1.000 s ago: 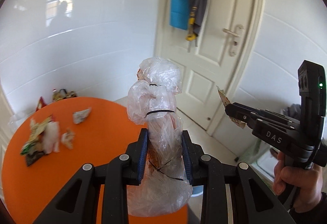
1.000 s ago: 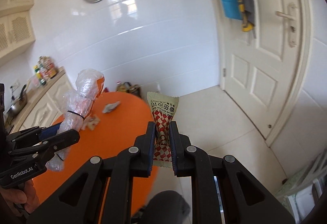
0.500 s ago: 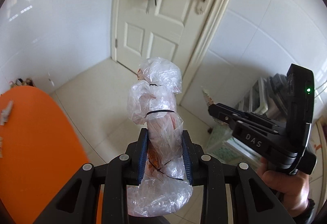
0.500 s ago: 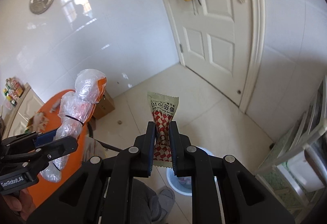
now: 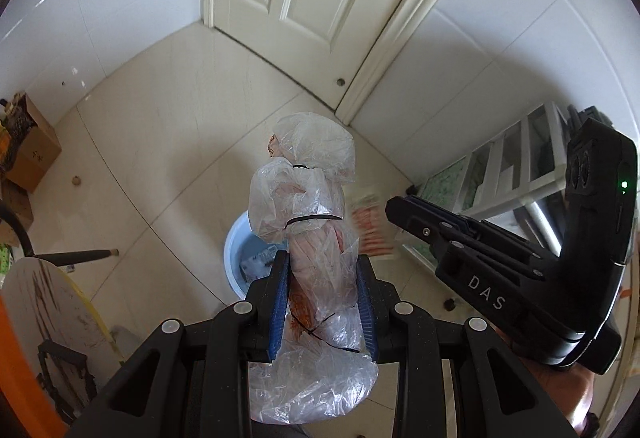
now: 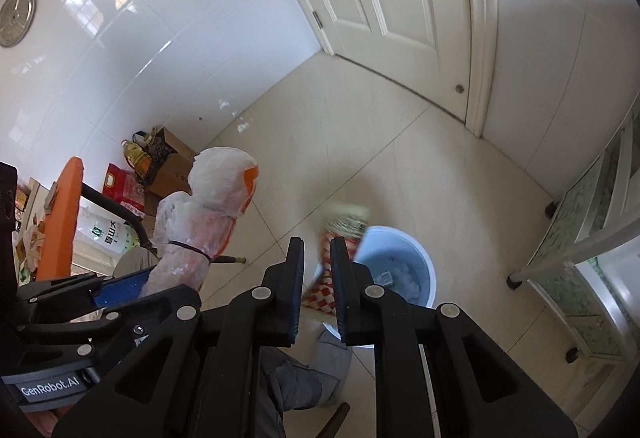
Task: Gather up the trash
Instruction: 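Carry the tied bag with the left tool while the right tool carries the wrapper to the bin, then release the bag and wrapper into the blue bin with both tools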
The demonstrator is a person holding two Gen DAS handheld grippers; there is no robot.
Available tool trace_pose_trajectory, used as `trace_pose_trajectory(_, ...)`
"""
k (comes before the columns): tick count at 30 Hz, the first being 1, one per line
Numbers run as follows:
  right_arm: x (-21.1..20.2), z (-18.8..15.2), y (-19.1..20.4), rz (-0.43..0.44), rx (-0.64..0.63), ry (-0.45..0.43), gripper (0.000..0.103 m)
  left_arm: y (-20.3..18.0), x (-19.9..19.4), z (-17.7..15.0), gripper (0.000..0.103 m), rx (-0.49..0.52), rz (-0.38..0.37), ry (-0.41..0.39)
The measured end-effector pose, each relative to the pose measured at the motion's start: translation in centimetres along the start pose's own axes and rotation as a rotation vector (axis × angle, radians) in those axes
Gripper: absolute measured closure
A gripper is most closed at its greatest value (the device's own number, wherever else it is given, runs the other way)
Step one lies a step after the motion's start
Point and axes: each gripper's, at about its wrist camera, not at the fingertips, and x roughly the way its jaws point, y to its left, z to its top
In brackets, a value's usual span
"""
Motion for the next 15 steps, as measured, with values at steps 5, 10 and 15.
trace_pose_trajectory(5,2.6,-0.1,-1.0,-0.022,0.022,0.054,0.087,0.6,3.7,2.6,0.049,-0.004,0.036,0.069)
trace_pose_trajectory(10,2.9,-0.4,-2.2,-0.061,0.069,0.059,0.050,0.4,4.4,4.1,0.013,-0.016,0.090,0.053)
trace_pose_trajectory(15,1.4,-0.7,-3.2,-0.091,0.123,0.011,0.004,0.3,3.1,3.5,0.008,-0.026,0.127,0.026)
